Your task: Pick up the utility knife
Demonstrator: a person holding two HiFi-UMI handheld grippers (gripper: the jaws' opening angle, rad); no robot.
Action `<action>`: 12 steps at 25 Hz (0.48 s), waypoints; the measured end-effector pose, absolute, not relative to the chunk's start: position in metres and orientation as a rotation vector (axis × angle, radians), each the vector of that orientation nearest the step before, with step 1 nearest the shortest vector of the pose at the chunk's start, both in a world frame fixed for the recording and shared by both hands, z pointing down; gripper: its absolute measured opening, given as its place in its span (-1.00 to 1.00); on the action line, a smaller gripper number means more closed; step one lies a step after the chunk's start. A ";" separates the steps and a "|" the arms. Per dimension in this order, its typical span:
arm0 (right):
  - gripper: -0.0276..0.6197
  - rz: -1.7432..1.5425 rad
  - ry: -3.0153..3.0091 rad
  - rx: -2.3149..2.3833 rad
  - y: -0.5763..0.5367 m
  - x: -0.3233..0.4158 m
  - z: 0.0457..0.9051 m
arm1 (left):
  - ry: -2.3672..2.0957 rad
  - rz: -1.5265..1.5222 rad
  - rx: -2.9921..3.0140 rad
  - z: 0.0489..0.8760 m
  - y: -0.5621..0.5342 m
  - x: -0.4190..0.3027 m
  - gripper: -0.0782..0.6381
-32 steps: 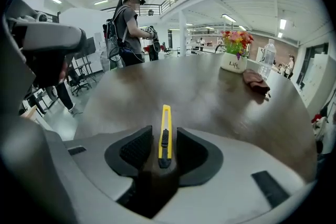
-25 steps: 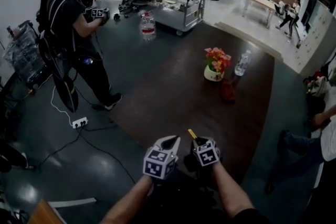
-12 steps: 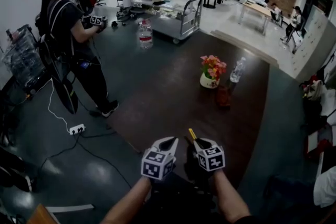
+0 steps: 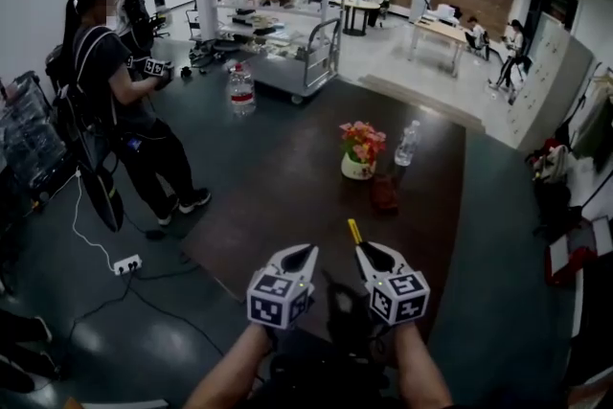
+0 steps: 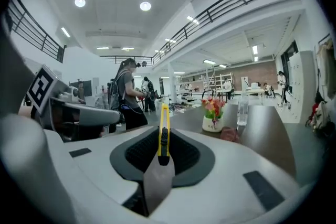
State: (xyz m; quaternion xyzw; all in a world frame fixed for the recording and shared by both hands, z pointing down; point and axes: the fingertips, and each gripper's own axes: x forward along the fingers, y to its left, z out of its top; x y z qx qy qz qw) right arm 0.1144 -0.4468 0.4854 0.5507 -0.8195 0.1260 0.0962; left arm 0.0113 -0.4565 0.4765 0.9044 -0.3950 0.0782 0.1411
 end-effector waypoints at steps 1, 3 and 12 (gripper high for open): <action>-0.68 0.349 -2.444 1.649 -0.446 0.115 0.474 | -1.141 0.208 2.626 0.468 -0.457 0.012 -0.76; -0.68 0.301 -2.474 1.678 -0.443 0.114 0.451 | -1.131 0.172 2.649 0.452 -0.458 0.013 -0.76; -0.68 0.121 -2.600 1.737 -0.434 0.109 0.379 | -1.084 0.082 2.763 0.397 -0.454 0.023 -0.76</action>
